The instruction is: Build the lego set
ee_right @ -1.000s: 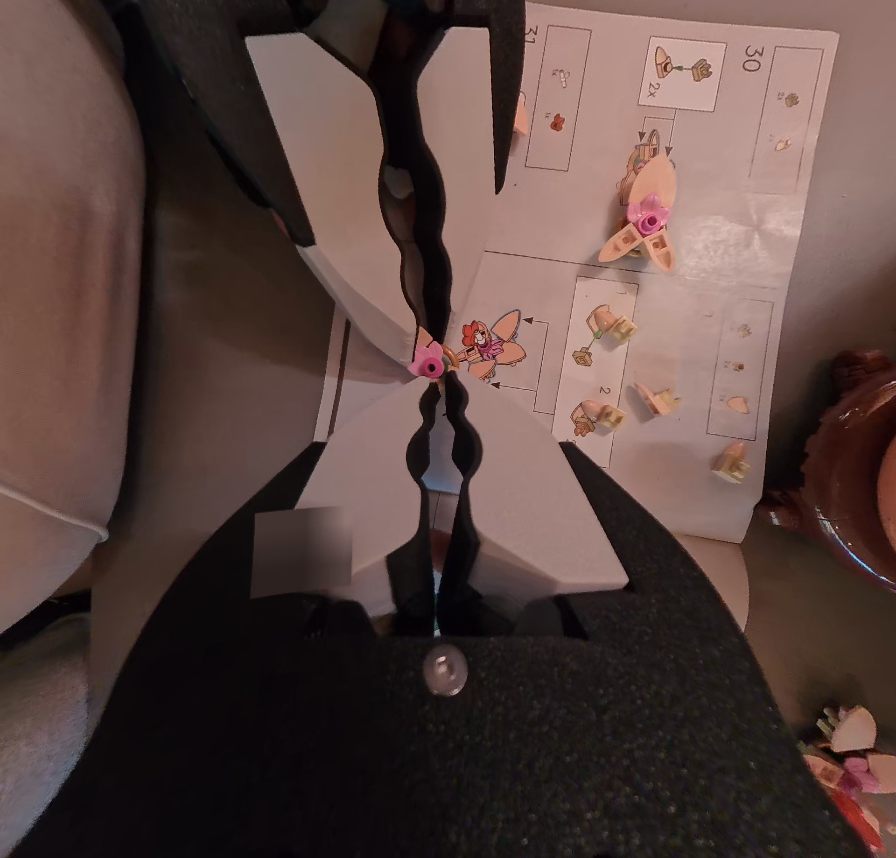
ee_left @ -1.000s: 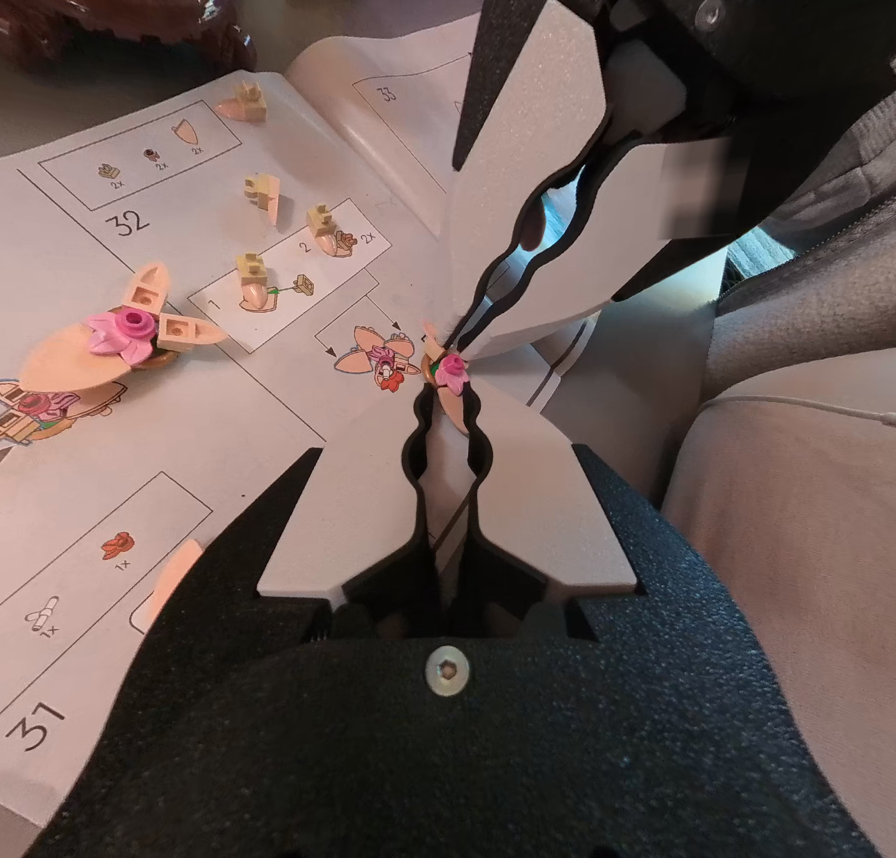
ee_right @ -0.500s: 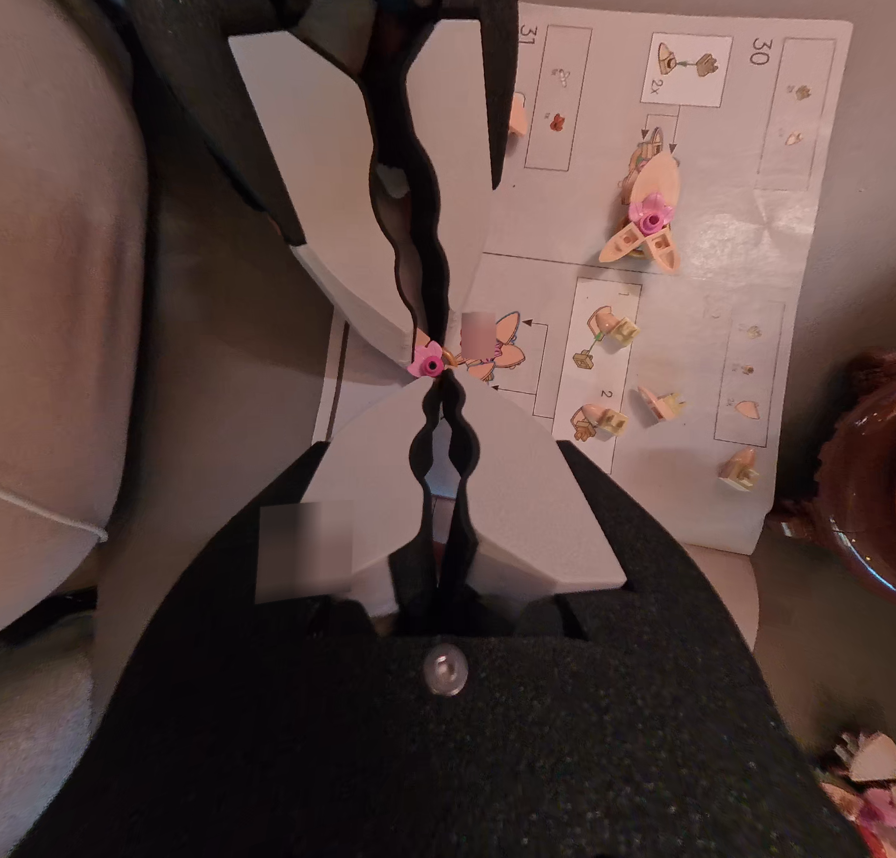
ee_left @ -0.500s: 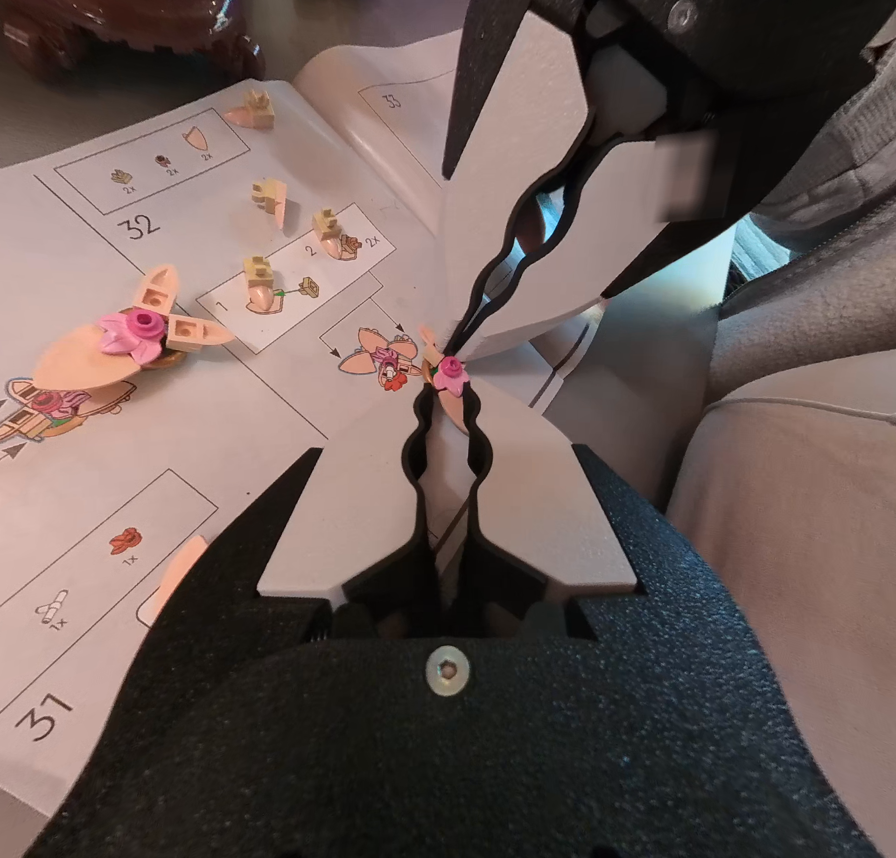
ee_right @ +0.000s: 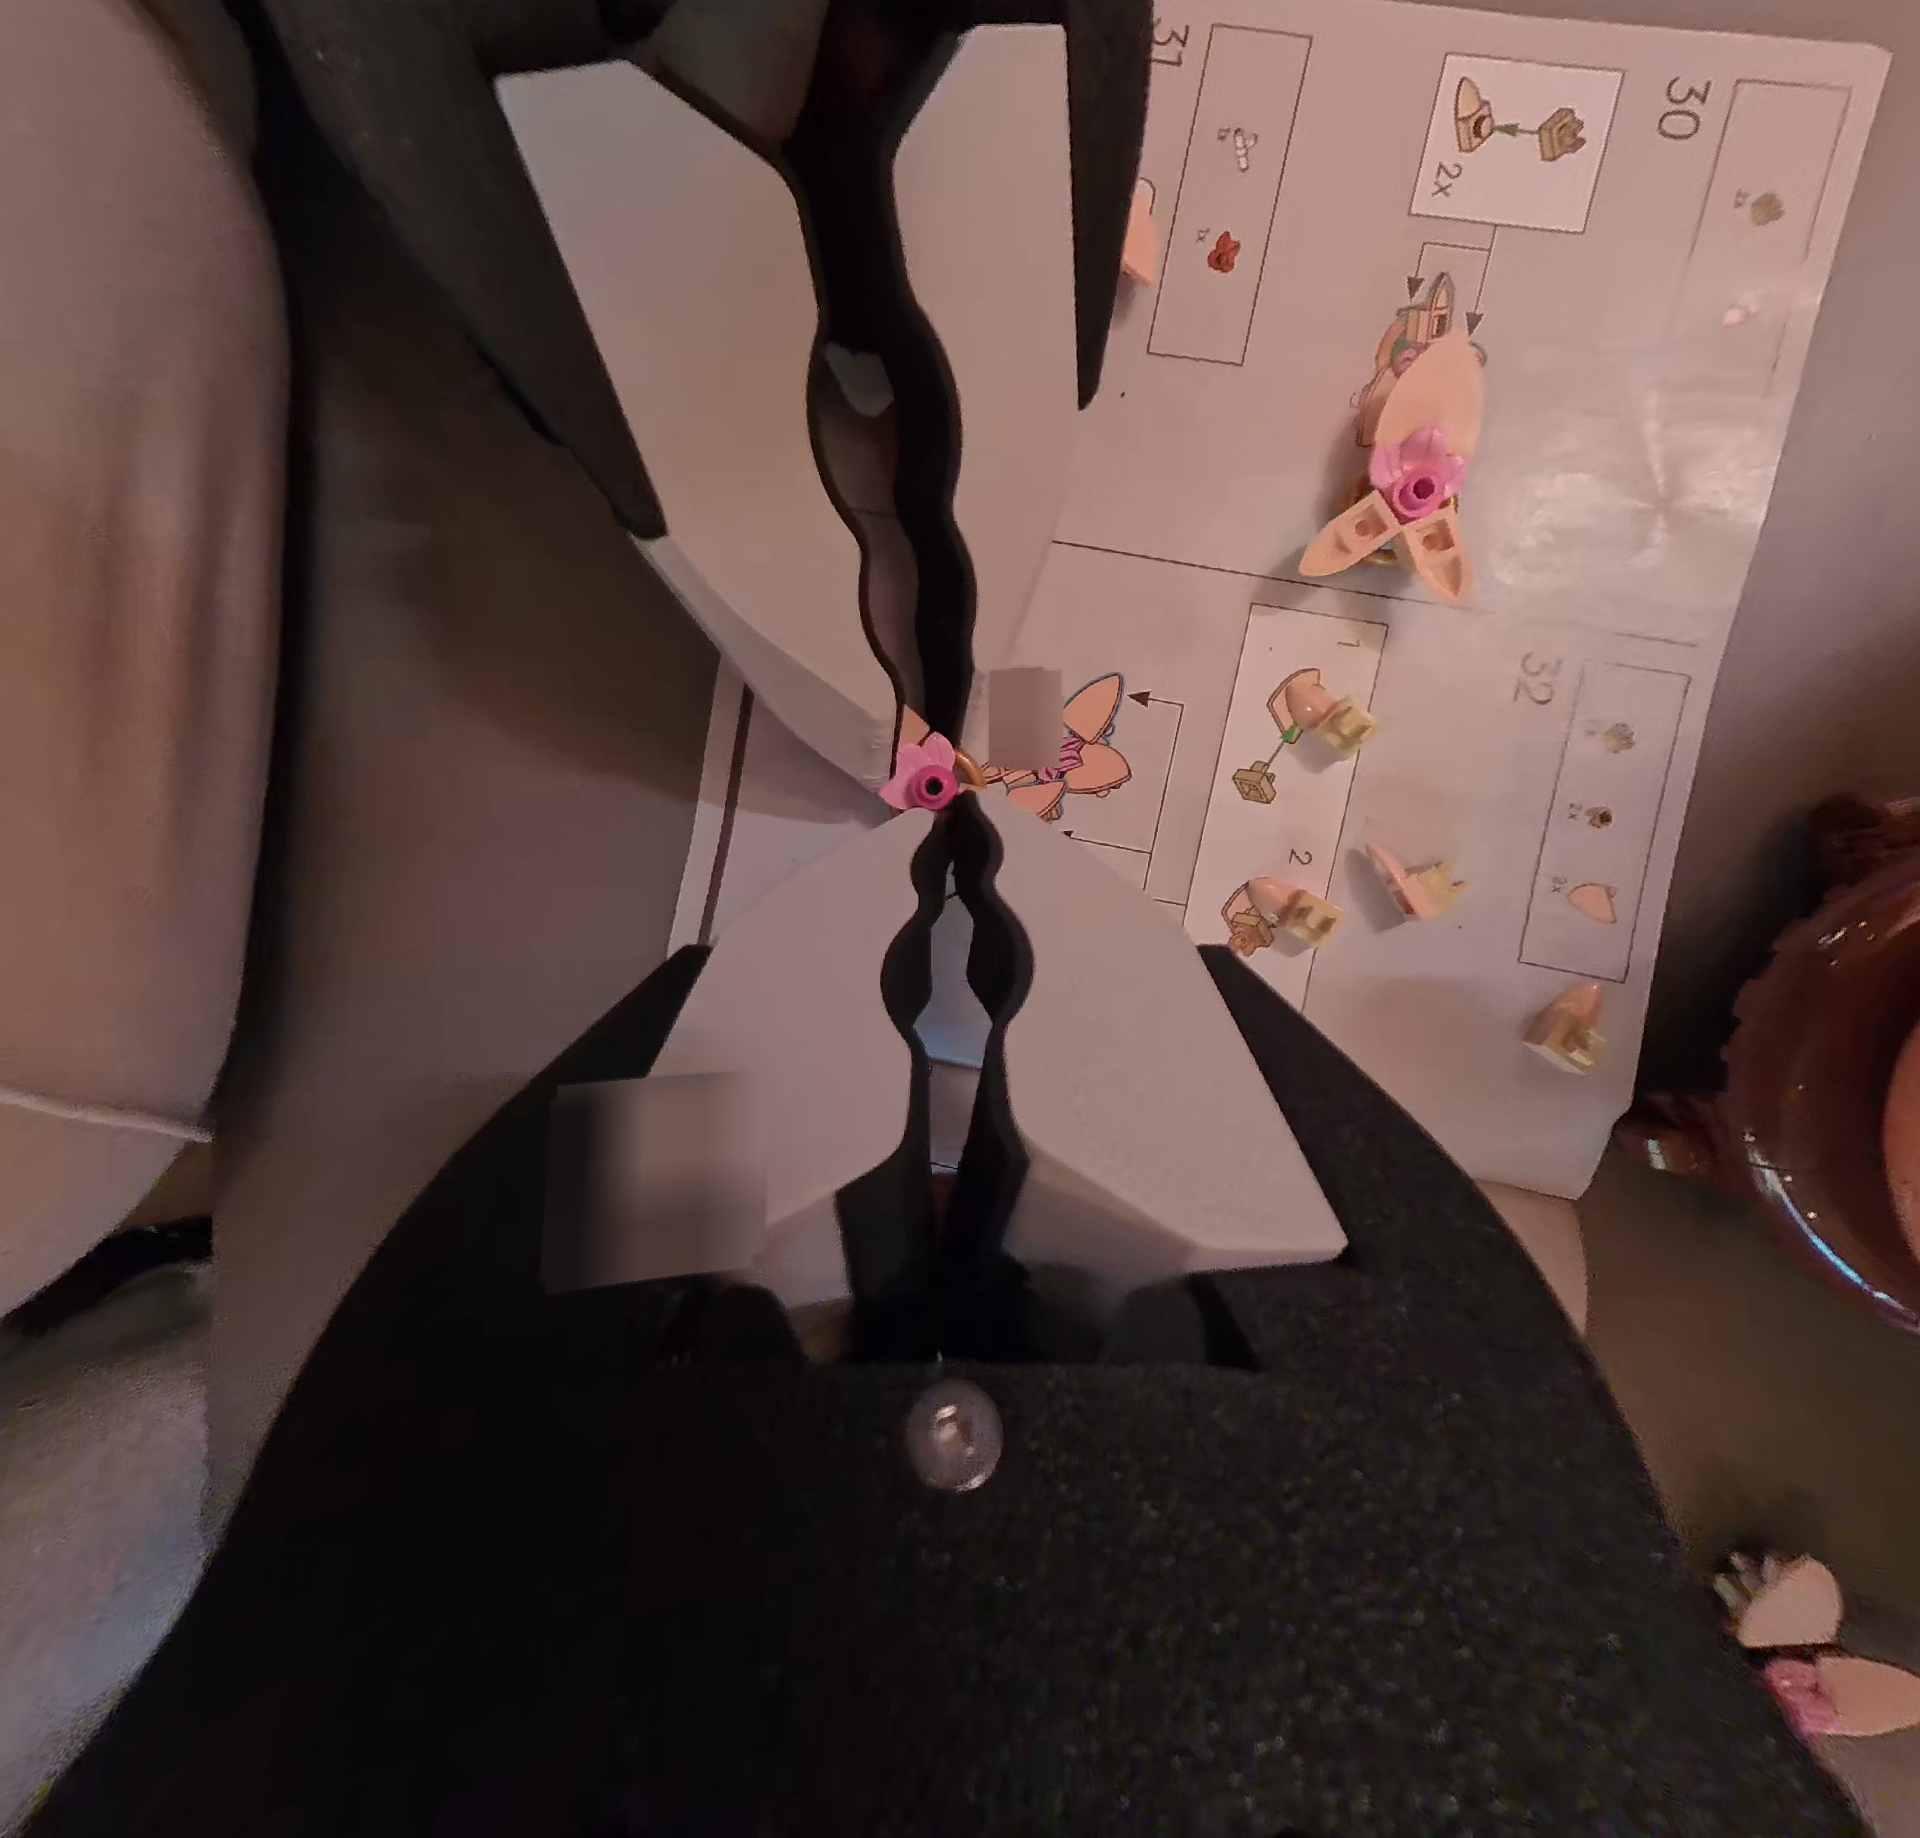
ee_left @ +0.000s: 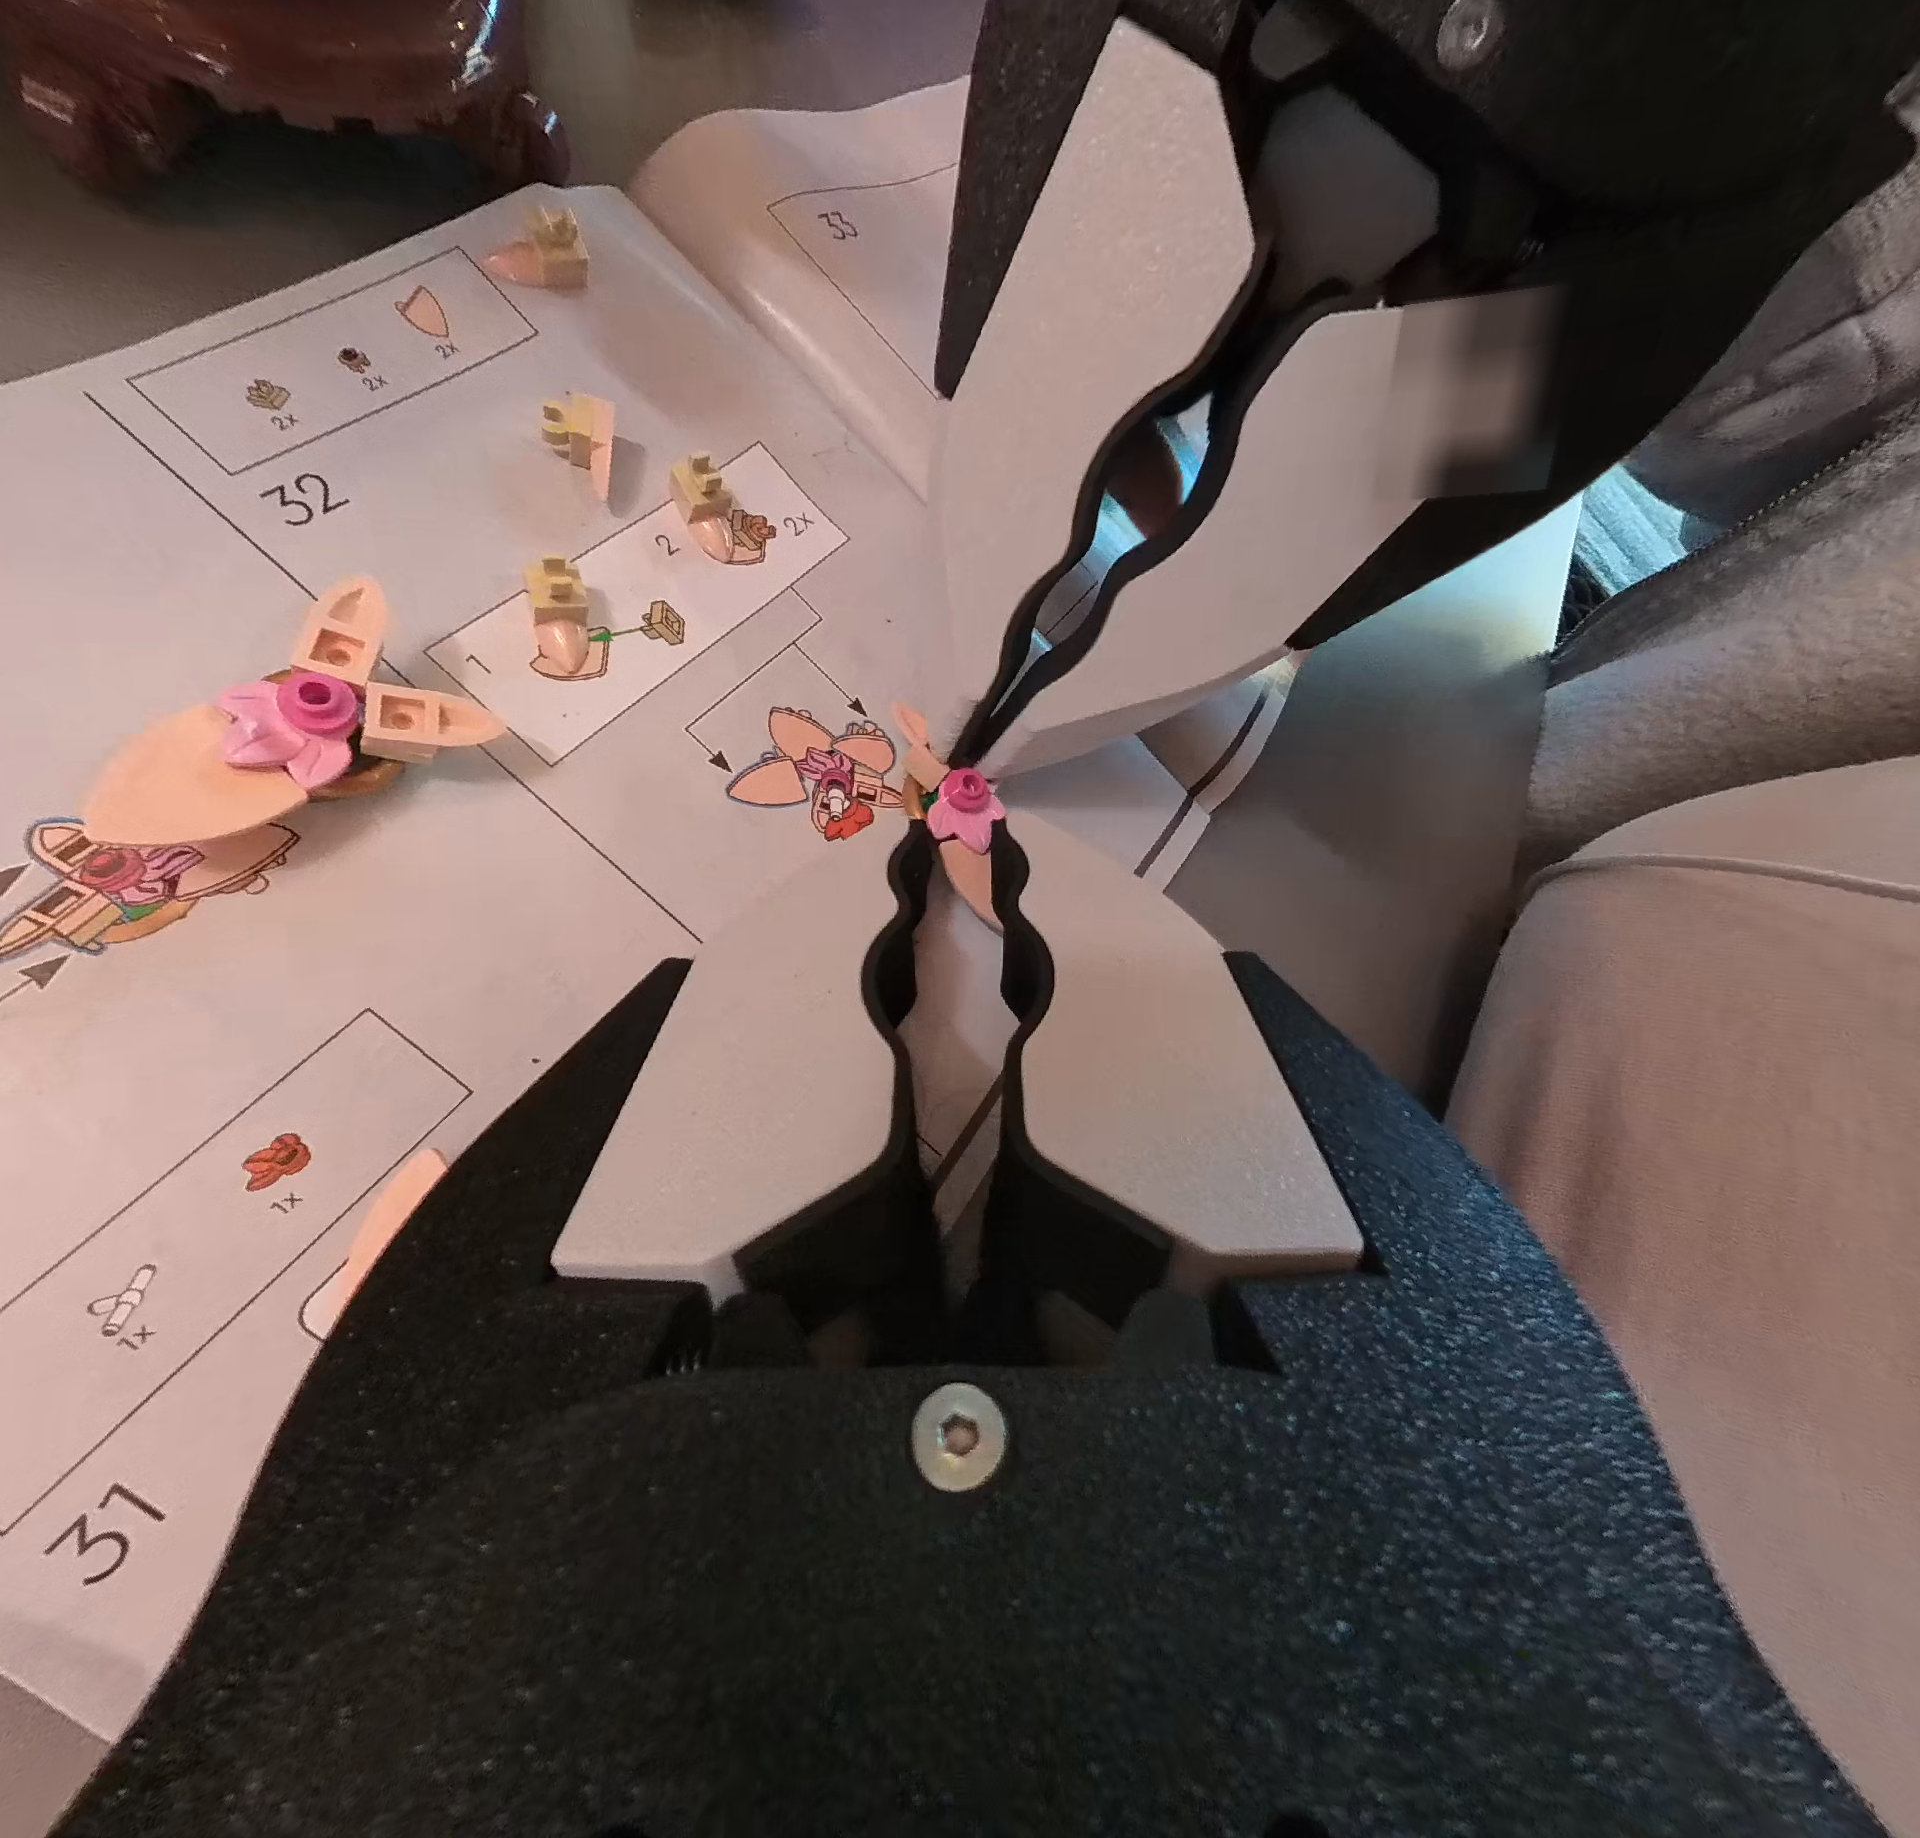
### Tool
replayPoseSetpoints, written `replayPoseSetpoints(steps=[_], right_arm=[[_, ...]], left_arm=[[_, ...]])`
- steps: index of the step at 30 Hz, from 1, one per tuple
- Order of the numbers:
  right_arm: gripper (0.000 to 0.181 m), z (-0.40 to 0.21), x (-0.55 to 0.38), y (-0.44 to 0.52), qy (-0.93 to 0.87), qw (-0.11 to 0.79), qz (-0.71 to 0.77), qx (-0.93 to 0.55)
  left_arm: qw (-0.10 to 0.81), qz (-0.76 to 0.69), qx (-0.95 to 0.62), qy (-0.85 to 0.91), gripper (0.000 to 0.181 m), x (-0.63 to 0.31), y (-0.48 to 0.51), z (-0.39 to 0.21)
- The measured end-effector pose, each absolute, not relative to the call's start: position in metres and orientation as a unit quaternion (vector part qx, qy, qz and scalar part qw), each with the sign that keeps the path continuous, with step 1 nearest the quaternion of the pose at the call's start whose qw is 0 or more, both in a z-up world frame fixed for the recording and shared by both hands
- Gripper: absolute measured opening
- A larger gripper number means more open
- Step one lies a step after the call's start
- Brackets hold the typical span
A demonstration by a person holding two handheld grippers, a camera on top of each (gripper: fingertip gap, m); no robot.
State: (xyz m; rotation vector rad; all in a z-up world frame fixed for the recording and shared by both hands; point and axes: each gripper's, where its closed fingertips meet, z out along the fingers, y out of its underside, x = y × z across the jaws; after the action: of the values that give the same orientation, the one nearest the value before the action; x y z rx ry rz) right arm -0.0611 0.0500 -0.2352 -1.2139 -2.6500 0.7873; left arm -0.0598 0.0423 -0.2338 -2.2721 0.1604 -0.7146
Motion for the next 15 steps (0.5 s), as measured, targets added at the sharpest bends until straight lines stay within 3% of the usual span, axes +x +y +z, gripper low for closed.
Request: replayPoseSetpoints(steps=[15], right_arm=[[0.003, -0.233, -0.062, 0.051, -0.862, 0.077, 0.287, -0.410]], left_arm=[[0.369, -0.278, -0.885, 0.060, 0.010, -0.060, 0.042, -0.234]])
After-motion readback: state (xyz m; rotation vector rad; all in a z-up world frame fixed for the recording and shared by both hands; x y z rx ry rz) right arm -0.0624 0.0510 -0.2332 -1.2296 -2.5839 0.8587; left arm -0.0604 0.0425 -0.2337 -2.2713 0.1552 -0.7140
